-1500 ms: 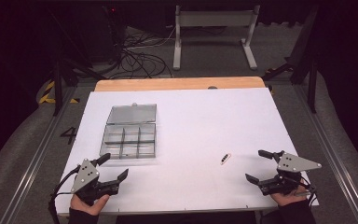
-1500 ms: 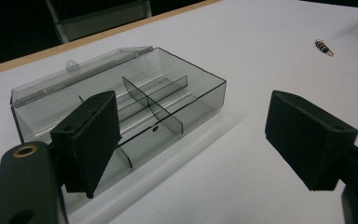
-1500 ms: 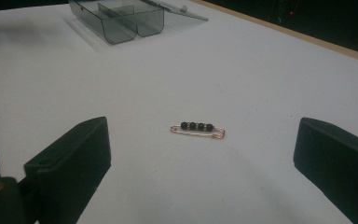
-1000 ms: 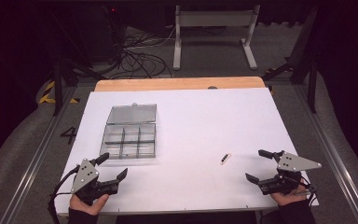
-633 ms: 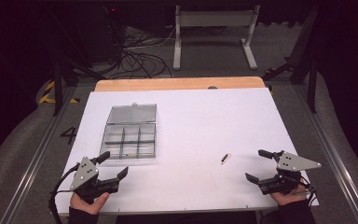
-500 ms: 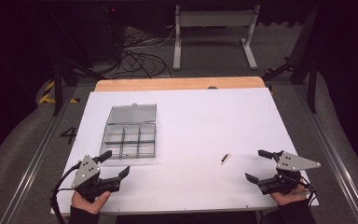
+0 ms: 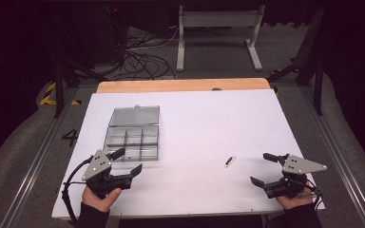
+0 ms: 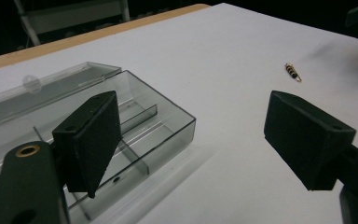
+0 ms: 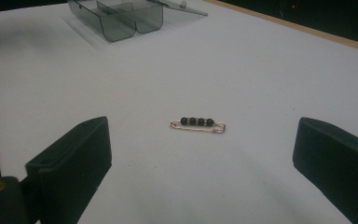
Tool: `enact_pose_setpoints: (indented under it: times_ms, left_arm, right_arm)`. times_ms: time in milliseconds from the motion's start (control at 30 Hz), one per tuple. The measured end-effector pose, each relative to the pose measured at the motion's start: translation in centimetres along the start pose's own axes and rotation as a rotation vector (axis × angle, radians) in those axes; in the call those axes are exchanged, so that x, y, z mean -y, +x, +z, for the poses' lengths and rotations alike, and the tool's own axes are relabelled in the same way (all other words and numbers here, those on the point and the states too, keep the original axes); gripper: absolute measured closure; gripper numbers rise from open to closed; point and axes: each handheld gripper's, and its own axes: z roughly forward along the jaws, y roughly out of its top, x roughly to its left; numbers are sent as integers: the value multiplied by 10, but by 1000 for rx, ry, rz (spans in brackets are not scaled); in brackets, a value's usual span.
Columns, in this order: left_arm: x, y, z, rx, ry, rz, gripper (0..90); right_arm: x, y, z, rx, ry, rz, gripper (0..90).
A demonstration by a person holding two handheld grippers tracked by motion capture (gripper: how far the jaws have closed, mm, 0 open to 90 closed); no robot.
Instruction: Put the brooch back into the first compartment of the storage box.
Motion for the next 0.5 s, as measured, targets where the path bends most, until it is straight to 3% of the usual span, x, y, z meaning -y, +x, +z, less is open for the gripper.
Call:
enact_pose_setpoints:
  times_ms: [500]
  left_arm:
    - [-36,-24,43,98,25,53,196]
  right_arm:
    - [3,-1,-3,-4,4,11,48]
